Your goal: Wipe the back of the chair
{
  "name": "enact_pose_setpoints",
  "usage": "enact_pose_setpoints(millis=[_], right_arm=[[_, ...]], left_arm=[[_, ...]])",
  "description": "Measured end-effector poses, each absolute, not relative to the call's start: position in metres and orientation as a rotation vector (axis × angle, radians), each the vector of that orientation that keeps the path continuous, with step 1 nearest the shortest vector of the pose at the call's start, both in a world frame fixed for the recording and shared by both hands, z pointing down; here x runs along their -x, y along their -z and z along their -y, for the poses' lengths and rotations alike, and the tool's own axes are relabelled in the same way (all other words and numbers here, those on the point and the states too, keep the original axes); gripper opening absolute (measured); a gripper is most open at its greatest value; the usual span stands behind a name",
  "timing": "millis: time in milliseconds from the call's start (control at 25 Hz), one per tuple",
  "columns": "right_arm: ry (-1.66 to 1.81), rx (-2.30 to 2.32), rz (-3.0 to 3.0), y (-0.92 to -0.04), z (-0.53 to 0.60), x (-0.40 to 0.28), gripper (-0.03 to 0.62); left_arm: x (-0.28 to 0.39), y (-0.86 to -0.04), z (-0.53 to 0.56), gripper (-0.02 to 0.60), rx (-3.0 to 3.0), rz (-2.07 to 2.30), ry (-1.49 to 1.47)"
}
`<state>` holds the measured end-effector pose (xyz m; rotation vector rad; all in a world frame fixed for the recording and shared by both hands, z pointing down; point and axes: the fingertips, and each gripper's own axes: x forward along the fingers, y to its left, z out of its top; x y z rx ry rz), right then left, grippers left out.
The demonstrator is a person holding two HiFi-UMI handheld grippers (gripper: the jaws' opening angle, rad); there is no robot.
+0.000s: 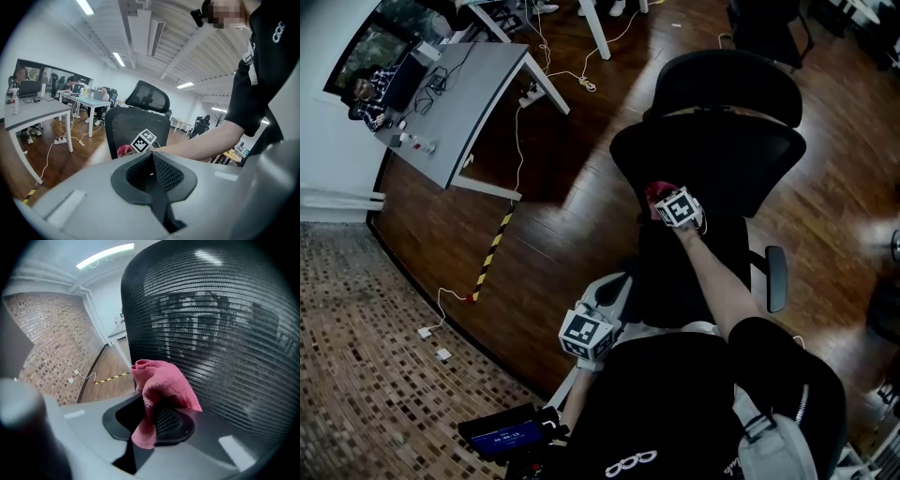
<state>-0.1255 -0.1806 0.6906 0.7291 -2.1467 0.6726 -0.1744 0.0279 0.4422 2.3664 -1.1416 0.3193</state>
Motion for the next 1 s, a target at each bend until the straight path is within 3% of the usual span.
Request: enact_pose_setpoints(millis=[640, 1000], right_arm=[[-0.709, -0.524, 2.107, -0.733, 0.152, 0.153, 0.049], [-0.753, -0.54, 2.104, -0.746, 0.147, 0.12, 0.049]], left_arm=[[0.172, -0.442, -0.024, -0.011, -2.35, 1.129, -0.378], [0.146, -0.44, -0.021, -0.011, -2.369, 1.089, -0.421]])
